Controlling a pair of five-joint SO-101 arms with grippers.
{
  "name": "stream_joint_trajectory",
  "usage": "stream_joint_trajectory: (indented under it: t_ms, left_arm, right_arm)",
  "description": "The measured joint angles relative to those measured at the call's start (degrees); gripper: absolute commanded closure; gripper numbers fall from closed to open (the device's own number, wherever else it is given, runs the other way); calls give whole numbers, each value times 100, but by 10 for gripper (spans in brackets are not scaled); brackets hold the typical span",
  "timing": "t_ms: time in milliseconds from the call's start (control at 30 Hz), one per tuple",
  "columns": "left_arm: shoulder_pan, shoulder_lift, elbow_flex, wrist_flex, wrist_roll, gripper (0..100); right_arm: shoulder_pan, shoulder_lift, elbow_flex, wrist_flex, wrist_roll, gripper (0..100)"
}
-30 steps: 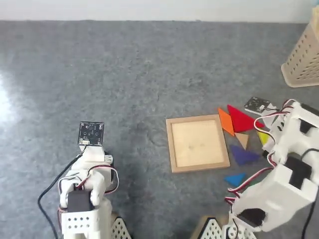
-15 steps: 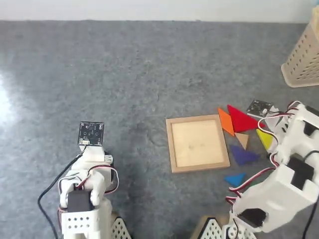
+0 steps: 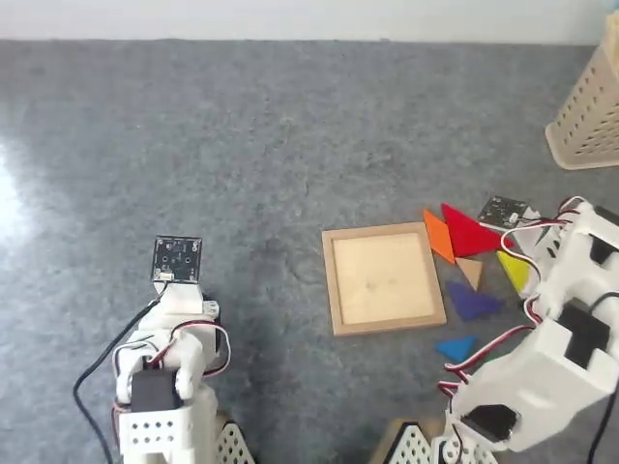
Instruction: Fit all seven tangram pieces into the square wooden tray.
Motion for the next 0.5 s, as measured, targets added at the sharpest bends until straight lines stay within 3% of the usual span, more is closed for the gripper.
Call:
stream_joint_trajectory:
  t_ms: [500]
  left_arm:
    - [0, 0, 0, 0, 0, 988]
  right_arm:
    - [35, 9, 0, 79, 281, 604]
